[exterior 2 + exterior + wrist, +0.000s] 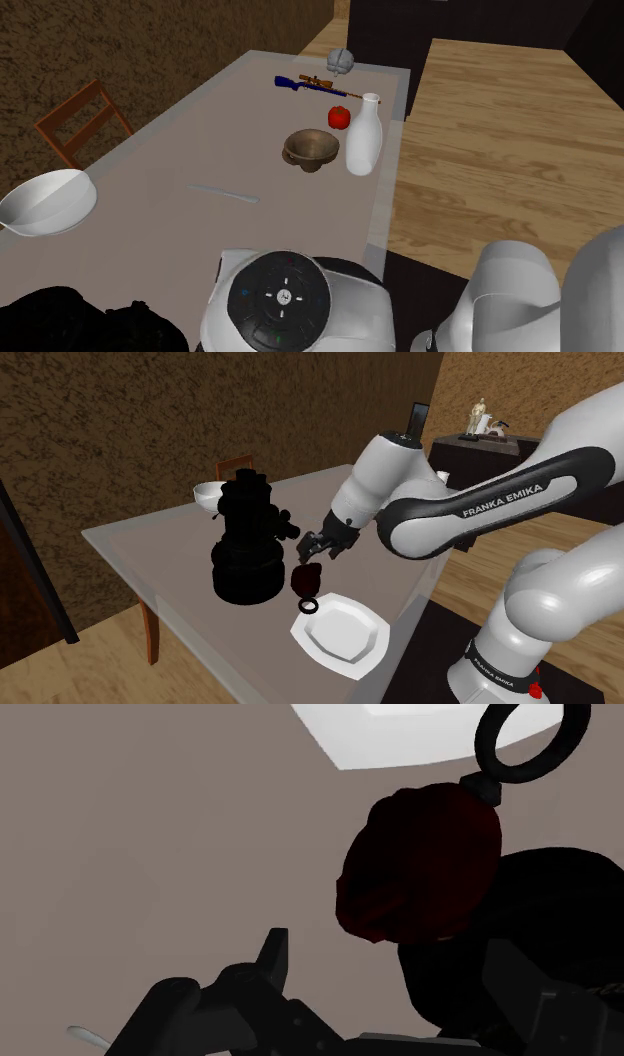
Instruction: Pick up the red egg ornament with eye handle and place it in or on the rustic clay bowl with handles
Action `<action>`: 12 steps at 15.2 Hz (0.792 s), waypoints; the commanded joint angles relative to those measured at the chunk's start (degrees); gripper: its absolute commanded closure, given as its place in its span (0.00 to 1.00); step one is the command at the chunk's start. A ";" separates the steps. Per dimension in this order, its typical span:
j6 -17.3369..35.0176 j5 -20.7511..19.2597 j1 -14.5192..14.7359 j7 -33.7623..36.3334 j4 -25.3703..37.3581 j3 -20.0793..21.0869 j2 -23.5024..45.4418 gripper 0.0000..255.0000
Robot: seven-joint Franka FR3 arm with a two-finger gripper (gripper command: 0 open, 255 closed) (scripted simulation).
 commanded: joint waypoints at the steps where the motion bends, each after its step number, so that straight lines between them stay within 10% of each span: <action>1: -0.20 -0.37 -2.30 10.72 -0.79 6.89 -1.33 0.00; 5: -2.81 -0.89 -7.92 28.29 1.53 20.35 -2.01 0.00; 12: 4.20 -4.08 -15.21 30.63 0.91 26.43 3.39 0.00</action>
